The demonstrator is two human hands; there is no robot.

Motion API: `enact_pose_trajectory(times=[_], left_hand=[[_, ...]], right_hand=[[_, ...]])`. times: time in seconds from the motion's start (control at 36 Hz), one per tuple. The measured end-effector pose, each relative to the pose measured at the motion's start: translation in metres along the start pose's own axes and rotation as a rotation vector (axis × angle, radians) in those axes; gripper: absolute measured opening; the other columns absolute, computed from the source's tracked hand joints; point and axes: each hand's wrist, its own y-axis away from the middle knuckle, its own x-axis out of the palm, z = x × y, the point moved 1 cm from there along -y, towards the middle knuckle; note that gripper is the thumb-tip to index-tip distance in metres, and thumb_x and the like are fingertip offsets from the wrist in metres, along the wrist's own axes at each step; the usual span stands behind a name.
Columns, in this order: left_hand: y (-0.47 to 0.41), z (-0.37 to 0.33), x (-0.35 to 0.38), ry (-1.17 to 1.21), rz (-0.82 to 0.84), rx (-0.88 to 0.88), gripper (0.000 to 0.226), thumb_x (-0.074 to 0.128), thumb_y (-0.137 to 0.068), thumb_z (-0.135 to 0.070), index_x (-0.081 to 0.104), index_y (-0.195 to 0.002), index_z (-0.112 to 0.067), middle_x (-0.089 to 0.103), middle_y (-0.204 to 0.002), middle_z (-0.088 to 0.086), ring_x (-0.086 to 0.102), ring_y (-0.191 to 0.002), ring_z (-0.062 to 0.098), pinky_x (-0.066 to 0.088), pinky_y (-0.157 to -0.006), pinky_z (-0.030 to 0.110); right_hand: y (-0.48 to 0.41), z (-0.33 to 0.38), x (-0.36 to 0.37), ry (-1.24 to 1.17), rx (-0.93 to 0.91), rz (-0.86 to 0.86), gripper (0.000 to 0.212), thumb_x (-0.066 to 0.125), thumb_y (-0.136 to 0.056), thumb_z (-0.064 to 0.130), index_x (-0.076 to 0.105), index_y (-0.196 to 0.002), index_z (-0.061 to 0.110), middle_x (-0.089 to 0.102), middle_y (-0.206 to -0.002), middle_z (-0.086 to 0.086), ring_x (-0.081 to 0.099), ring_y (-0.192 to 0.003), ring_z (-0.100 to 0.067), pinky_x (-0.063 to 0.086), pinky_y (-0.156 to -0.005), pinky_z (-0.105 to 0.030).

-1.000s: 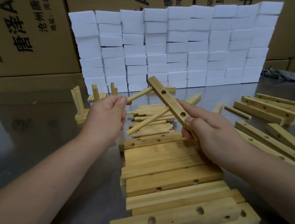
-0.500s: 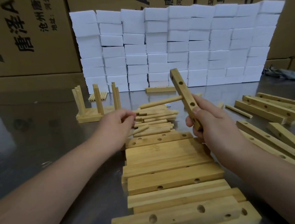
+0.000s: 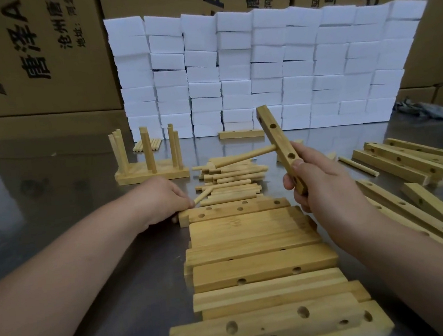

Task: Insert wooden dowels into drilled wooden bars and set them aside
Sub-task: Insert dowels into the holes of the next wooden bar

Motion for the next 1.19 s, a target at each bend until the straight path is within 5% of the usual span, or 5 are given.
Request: enact_pose_trajectory(times=[0.28,0.42,0.64,0.89,1.19], left_hand=[[-0.004,0.004,-0.005,0.804,-0.27,0.076,0.013,0.056,-0.091,-0.021,0.064,-0.082,-0.015,0.058,-0.052,-0.005,0.051,-0.041,0.003,0.043,-0.041,0.016],[0.006,-0.016,-0.008,1.18,-0.238,0.211,0.013,0.051,-0.091,-0.004,0.052,-0.093,-0.016,0.066,-0.082,0.008,0.066,-0.056,0.013,0.053,-0.057,0.023],[0.02,-0.03,-0.011,1.521,-0.069,0.338,0.022,0.049,-0.09,0.003,0.052,-0.082,-0.016,0.072,-0.077,0.004,0.071,-0.073,0.024,0.054,-0.058,0.024],[0.022,-0.032,-0.009,1.661,0.11,0.327,0.026,0.048,-0.092,-0.027,0.063,-0.104,-0.009,0.071,-0.096,0.015,0.068,-0.096,0.026,0.058,-0.071,0.03],[0.02,-0.032,-0.007,1.564,0.016,0.336,0.017,0.049,-0.093,-0.014,0.064,-0.1,-0.014,0.062,-0.062,-0.003,0.069,-0.068,0.016,0.054,-0.062,0.024]], right_hand=[[0.003,0.003,0.001,0.017,-0.028,0.061,0.037,0.036,-0.096,0.02,0.053,-0.101,0.053,0.054,-0.064,0.01,0.039,-0.05,-0.005,0.034,-0.054,-0.026],[0.004,0.002,0.0,0.046,-0.019,0.124,0.038,0.035,-0.098,0.022,0.051,-0.126,0.042,0.055,-0.063,0.011,0.04,-0.048,-0.002,0.036,-0.045,-0.015],[0.007,0.004,0.001,0.118,-0.045,0.147,0.039,0.035,-0.098,0.024,0.048,-0.131,0.041,0.056,-0.065,0.014,0.044,-0.054,0.003,0.037,-0.06,-0.024],[0.008,0.005,0.001,0.113,-0.06,0.173,0.039,0.037,-0.098,0.024,0.048,-0.132,0.04,0.057,-0.065,0.014,0.045,-0.055,0.003,0.04,-0.059,-0.02],[0.011,0.007,0.003,0.149,-0.12,0.196,0.038,0.037,-0.097,0.023,0.046,-0.126,0.046,0.059,-0.068,0.015,0.046,-0.058,0.003,0.036,-0.064,-0.025]])
